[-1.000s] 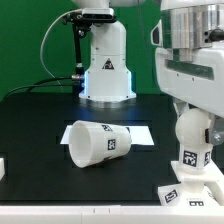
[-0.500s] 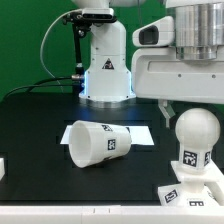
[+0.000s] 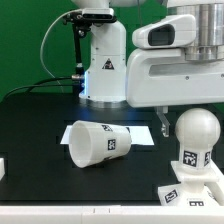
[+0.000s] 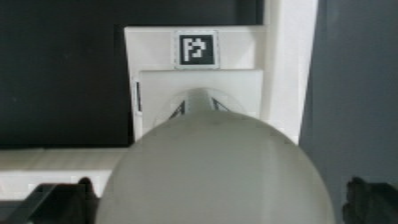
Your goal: Assemble lamp
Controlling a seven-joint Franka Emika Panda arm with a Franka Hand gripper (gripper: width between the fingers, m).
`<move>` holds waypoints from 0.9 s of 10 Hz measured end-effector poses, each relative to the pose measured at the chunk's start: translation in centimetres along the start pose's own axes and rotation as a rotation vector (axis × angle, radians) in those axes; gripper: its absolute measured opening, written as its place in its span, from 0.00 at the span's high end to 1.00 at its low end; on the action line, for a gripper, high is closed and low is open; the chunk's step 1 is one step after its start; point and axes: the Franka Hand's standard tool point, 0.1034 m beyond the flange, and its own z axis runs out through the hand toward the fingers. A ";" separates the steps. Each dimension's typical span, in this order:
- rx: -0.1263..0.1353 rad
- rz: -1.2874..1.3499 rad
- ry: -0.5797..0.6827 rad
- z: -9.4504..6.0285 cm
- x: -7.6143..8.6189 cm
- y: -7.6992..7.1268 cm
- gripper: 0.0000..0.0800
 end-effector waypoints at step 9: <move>-0.008 0.630 0.004 -0.1 0.0 -0.3 0.28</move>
Offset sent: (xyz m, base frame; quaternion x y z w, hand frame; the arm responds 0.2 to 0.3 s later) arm 0.0000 0.0000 0.0000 0.0000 0.0000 0.1296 0.9916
